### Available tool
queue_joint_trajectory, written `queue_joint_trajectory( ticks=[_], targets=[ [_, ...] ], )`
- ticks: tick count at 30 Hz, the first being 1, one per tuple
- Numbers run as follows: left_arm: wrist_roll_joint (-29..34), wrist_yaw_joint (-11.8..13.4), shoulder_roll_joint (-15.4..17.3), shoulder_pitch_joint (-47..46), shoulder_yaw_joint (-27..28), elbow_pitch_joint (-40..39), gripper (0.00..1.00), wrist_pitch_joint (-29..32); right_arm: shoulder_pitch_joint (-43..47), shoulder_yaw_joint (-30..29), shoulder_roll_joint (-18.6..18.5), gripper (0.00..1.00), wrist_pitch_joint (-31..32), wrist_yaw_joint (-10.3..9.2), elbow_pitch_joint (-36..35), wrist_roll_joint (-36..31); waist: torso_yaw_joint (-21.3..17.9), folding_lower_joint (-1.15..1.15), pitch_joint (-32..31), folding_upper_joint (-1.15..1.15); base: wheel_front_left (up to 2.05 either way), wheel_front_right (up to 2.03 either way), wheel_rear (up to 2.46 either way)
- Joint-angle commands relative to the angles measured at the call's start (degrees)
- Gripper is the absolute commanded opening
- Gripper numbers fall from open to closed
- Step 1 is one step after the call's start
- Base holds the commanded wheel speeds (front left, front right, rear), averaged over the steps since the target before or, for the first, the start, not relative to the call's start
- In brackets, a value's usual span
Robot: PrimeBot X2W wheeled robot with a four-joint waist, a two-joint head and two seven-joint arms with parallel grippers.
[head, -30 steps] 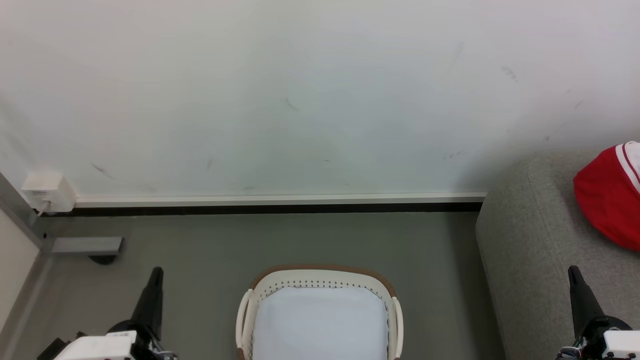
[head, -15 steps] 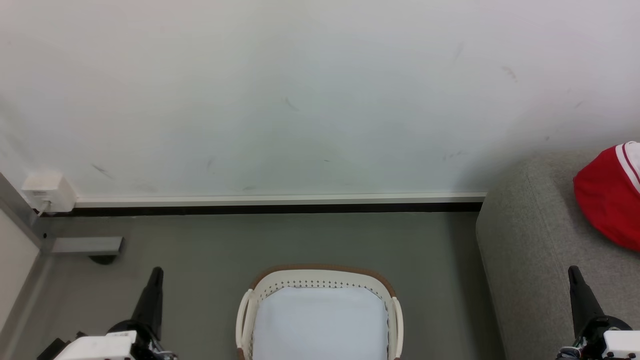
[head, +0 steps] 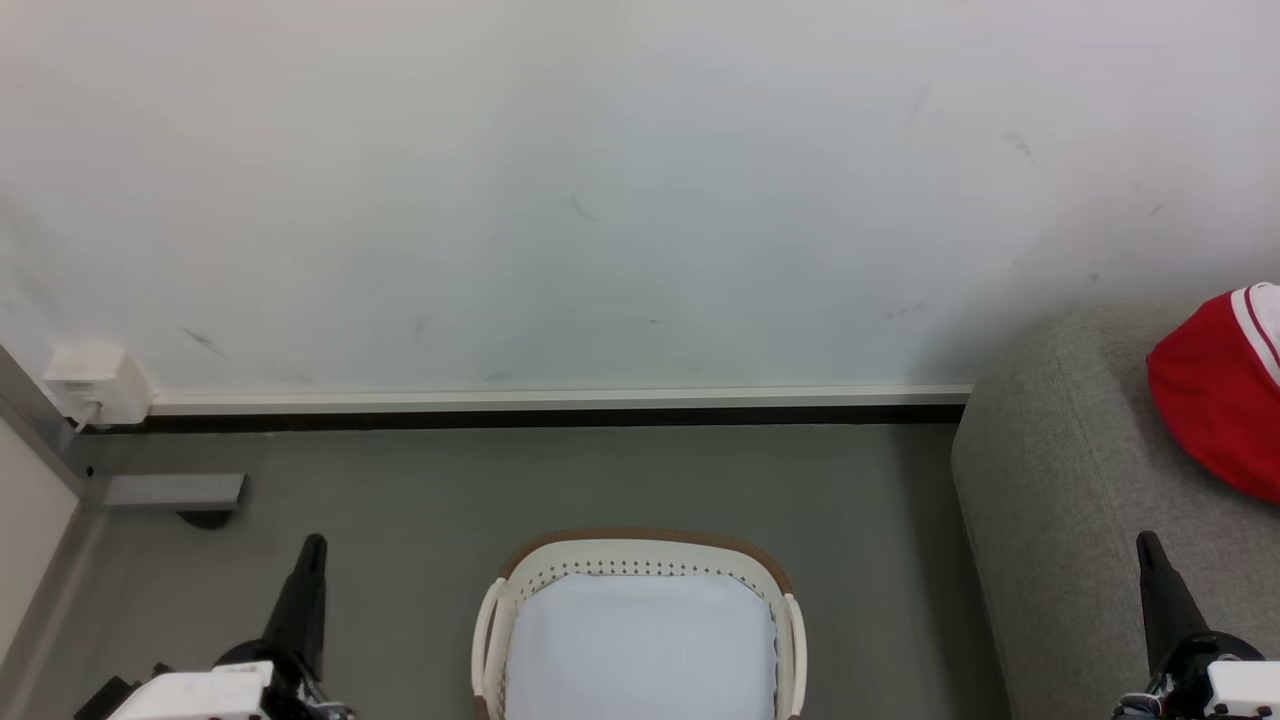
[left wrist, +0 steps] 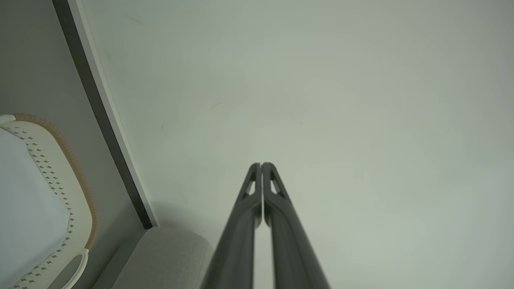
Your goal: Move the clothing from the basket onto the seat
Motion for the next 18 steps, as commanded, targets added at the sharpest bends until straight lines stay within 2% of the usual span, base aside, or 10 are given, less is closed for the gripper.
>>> queue_joint_trajectory(
  ticks=[1, 18],
  targets=[
    [-0.8, -0.4, 0.4, -0.5, 0.0, 0.0, 0.00, 0.2, -0.7, -0.2, 0.0, 0.00, 0.0, -0.12, -0.2, -0.4, 0.0, 0.00, 0.0, 0.00, 0.00, 0.00, 0.00],
    [-0.8, -0.4, 0.4, -0.5, 0.0, 0.0, 0.00, 0.2, -0.7, -0.3, 0.1, 0.00, 0.1, -0.12, -0.2, -0.5, 0.0, 0.00, 0.0, 0.00, 0.00, 0.00, 0.00]
  ],
)
